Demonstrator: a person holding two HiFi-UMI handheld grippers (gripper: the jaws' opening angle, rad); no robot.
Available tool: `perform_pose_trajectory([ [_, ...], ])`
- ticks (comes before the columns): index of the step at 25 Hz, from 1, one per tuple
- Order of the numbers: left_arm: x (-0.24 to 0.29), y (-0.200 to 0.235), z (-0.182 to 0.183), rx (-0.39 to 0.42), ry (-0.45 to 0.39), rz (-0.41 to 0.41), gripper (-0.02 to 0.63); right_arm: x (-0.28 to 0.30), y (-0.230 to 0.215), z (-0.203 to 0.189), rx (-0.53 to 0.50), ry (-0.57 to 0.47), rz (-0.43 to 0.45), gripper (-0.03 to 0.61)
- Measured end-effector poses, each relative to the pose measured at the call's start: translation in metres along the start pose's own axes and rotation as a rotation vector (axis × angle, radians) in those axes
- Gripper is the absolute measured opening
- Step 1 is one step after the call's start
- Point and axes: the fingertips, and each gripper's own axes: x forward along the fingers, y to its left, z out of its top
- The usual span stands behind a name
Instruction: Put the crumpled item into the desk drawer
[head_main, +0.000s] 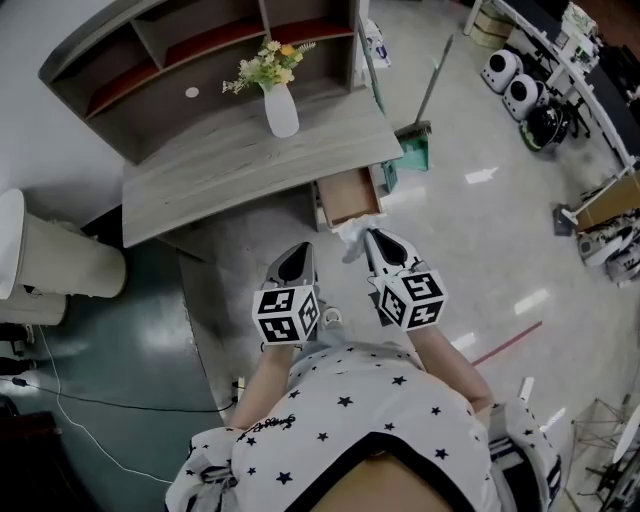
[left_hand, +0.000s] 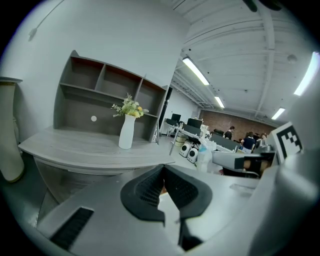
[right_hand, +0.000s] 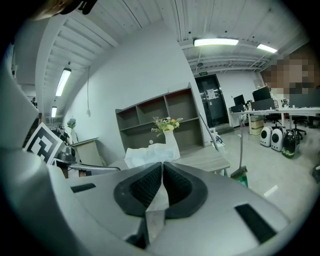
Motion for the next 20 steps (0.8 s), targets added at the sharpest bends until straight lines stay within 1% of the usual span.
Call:
perform_pose_trajectory([
  [8,0.043,0.03,0.012,0.007,0.038,-0.032,0.014,0.052,-0.02,0.0,0.022,0.025,-0.046,0.001],
  [13,0.063,0.042,0.016,0.013,0.062,-0.047,0.014,0.079,-0.035,-0.006,0.031,0.055,-0.067,0.0],
  [20,0.087,0.057,-0.004,-0.012,0.128,-0.025,0.014,0.116,-0.063,-0.037,0.033,0.135,-0.081,0.001],
])
